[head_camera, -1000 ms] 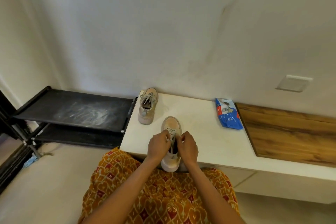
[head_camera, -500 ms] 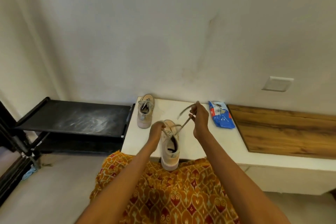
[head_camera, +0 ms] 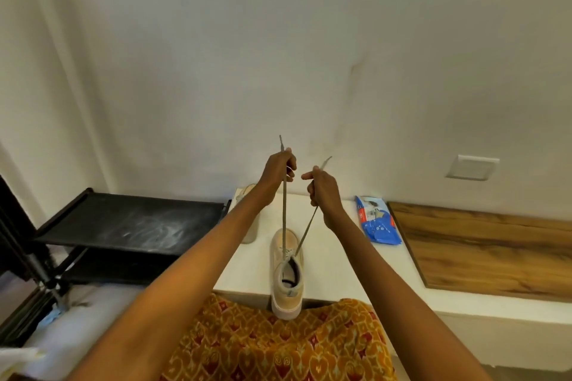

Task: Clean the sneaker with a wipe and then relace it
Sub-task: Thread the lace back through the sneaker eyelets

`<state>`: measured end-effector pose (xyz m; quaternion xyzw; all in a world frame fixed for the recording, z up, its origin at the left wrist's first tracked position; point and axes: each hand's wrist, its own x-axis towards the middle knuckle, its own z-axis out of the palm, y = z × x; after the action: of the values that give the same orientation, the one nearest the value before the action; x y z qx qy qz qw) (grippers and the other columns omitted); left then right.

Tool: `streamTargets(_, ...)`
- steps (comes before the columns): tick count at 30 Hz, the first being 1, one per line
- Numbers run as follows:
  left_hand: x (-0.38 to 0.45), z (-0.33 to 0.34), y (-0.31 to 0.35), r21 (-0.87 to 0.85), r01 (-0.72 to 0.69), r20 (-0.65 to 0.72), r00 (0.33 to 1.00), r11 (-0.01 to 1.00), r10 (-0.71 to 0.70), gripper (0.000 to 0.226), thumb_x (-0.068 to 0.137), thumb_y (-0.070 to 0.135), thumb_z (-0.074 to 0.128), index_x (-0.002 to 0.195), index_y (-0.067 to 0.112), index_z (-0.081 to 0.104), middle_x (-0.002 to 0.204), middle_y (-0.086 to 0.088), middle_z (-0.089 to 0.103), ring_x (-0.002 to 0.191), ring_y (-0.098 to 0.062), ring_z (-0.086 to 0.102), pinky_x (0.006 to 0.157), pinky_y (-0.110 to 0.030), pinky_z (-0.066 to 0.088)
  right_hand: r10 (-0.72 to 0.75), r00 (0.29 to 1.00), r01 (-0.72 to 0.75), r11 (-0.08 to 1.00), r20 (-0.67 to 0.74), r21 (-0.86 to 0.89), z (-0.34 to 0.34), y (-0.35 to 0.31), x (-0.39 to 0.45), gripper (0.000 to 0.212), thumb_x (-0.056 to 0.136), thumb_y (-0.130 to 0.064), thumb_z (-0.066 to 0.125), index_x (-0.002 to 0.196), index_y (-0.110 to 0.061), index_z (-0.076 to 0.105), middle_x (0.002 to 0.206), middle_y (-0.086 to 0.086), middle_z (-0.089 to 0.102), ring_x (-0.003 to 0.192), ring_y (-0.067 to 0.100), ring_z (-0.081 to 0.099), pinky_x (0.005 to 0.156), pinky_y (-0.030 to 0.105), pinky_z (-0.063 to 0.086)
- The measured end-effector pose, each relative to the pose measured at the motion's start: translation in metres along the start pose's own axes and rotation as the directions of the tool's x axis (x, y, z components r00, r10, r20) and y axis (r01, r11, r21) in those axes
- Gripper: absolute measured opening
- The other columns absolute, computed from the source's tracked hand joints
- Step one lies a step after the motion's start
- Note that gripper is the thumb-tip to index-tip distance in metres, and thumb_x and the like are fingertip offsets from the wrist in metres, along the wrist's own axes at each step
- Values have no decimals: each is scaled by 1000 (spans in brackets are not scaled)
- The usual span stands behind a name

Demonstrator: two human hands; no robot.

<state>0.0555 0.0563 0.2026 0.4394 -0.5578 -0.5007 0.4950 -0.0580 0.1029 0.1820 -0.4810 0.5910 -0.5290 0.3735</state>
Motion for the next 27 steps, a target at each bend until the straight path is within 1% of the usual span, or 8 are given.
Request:
streamTargets(7,-4,2,13,169,-190,280,950,967,138,42,103,31,24,118,22,63,137,0,50,123,-10,41,96,-27,30,-64,947,165,936,314,-310,5,-24,-12,27,99,-20,31,102,-12,57,72,-11,45,63,5,41,58,19,32)
streamTargets(11,-4,4,15,230,-134,402,915,964,31,49,102,40,23,117,18,64,112,-3,67,106,-22,60,97,-39,44,63,854,167,907,517,-387,8,-8,-20,31,96,-17,32,108,3,53,100,22,61,96,40,55,72,30,42)
streamTargets(13,-8,-2,11,268,-49,410,910,962,-68,60,99,52,17,116,20,65,107,-7,68,101,-23,62,90,-40,48,150,905,118,810,398,-574,14,-6,-15,35,98,-22,33,110,-3,60,106,13,66,109,33,57,94,34,41)
streamTargets(14,-9,-6,5,250,33,414,900,968,-138,67,96,57,13,118,19,64,110,-10,66,102,-25,62,86,-41,50,77,941,167,739,328,-653,10,-8,-19,34,99,-29,34,106,-11,61,99,8,67,96,24,61,86,32,44)
streamTargets(17,-16,-19,-26,101,345,483,803,933,-349,80,90,67,9,124,10,53,114,-23,61,99,-40,63,82,-48,53,26,938,138,887,345,-440,-5,-13,-16,43,99,-45,31,74,-20,56,74,1,60,65,12,53,67,30,44)
streamTargets(20,-22,-27,-56,80,457,505,748,886,-432,78,91,67,12,116,8,56,77,-14,59,67,-29,60,72,-40,51,-20,963,153,864,270,-480,-5,1,1,49,98,-50,28,73,-18,55,70,-3,55,64,10,50,71,35,45)
streamTargets(24,-25,-24,-65,-25,440,346,846,898,-405,46,99,46,34,96,10,62,54,0,31,50,-12,28,51,-25,31,15,886,101,970,464,-223,-14,-2,-4,40,100,-44,29,79,-22,55,60,-3,37,49,6,30,48,20,26)
streamTargets(27,-19,-24,-67,-95,441,290,870,892,-399,34,98,21,42,74,16,65,52,2,30,46,-10,27,44,-21,31,117,801,75,953,587,-292,-16,-3,-5,48,98,-47,34,65,-20,57,59,-3,36,50,8,27,48,20,25)
